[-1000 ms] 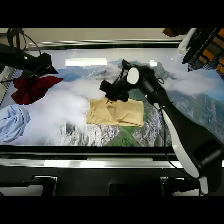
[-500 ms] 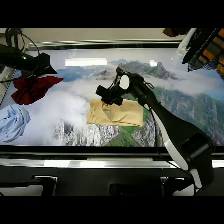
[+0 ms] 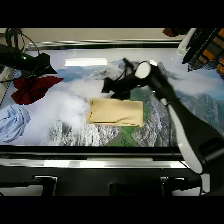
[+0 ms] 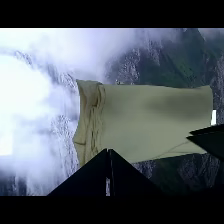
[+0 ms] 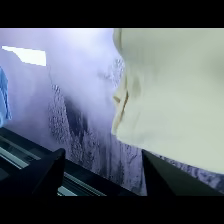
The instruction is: Fold the clothes and pants, and hang the long-sleeved shirts on hangers.
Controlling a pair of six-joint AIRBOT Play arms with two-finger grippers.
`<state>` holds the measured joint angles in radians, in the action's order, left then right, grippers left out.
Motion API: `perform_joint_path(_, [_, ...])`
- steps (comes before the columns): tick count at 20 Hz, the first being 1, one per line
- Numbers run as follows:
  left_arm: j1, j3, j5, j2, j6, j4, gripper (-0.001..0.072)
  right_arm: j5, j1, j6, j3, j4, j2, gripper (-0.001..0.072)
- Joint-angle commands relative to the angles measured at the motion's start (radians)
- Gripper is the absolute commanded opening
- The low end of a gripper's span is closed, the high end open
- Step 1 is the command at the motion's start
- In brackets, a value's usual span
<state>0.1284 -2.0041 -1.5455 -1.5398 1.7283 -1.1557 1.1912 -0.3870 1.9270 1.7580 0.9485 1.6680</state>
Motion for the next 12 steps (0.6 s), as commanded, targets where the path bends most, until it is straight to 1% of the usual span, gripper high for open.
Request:
perform_joint_path(1, [0.001,0.0,0.0,0.0,0.0,-0.001,0.0017,0.163,0.224,-0.174,0.0,-0.018,-0.084,0.0565])
perform_joint_path(3, [0.001,0.0,0.0,0.0,-0.001,-0.001,0.0017,0.255,0.392,-0.262,-0.011,-0.009,-0.091,0.0562])
perform_joint_path(4, [0.001,0.0,-0.002,0.0,0.0,-0.001,0.0017,0.264,0.464,-0.291,-0.04,-0.017,-0.091,0.0559])
perform_joint_path(5, [0.001,0.0,-0.003,0.0,-0.001,-0.001,0.0017,0.256,0.531,-0.325,-0.089,-0.043,-0.091,0.0528])
perform_joint_path(6, [0.001,0.0,-0.004,0.0,0.0,-0.001,0.0018,0.24,0.578,-0.37,-0.148,-0.088,-0.09,0.052])
perform_joint_path(8, [0.001,0.0,-0.004,0.0,0.0,0.0,0.0017,0.204,0.63,-0.448,-0.283,-0.155,-0.082,0.052])
perform_joint_path(10, [0.001,0.0,-0.011,0.0,-0.001,-0.001,0.0018,0.162,0.634,-0.505,-0.404,-0.164,-0.06,0.0521])
perform_joint_path(12, [0.001,0.0,-0.023,0.0,-0.001,-0.001,0.0018,0.096,0.628,-0.564,-0.501,-0.235,-0.033,0.0516])
